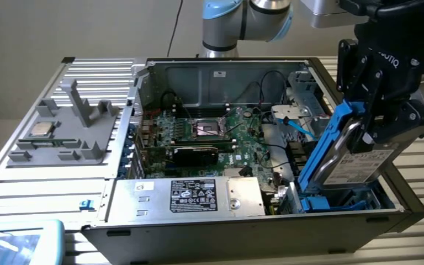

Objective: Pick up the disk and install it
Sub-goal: 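Insert the disk into the insertion slot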

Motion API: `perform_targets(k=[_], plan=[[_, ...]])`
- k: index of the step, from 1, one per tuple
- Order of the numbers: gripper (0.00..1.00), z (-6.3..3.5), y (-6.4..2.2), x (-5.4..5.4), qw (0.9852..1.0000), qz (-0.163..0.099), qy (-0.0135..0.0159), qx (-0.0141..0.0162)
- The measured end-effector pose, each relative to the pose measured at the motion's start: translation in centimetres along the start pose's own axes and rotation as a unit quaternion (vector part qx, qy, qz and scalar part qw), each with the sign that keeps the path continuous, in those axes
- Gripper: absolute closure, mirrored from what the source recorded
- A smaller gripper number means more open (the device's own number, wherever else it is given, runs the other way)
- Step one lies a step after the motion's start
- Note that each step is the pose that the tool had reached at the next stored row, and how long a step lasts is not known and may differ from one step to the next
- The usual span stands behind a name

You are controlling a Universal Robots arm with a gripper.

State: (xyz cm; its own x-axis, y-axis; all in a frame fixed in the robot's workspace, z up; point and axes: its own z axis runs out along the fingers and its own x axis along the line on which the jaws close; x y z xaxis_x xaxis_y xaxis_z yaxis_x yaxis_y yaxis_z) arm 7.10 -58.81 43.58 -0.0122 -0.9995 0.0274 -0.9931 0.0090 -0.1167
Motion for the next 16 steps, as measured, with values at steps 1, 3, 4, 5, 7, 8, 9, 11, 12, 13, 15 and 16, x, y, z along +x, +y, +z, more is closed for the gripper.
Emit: perform_targets(k=[1, 3, 4, 5, 7, 8, 9, 11, 12, 13, 15, 16], plan=[[0.63, 0.05, 0.02, 0.0, 1.0, 0.0, 0.0, 0.0], [0.63, 0.15, 0.13, 0.0, 1.0, 0.0, 0.0, 0.0], [0.63, 0.2, 0.13, 0.0, 1.0, 0.0, 0.0, 0.0], [0.63, 0.27, 0.14, 0.0, 1.0, 0.0, 0.0, 0.0], [0.63, 0.44, 0.16, 0.0, 1.0, 0.0, -0.0001, 0.0], [0.63, 0.52, 0.17, 0.0, 1.0, 0.0, 0.0, 0.0], [0.63, 0.6, 0.19, 0.0, 1.0, 0.0, 0.0, 0.0], [0.63, 0.76, 0.22, 0.0, 1.0, 0.0, 0.0, 0.0], [0.63, 0.83, 0.23, 0.0, 1.0, 0.0, 0.0, 0.0], [0.63, 0.9, 0.24, 0.0, 1.0, 0.0, 0.0, 0.0], [0.63, 1.03, 0.25, 0.0, 1.0, 0.0, 0.0, 0.0], [0.63, 1.09, 0.26, 0.0, 1.0, 0.0, 0.0, 0.0]])
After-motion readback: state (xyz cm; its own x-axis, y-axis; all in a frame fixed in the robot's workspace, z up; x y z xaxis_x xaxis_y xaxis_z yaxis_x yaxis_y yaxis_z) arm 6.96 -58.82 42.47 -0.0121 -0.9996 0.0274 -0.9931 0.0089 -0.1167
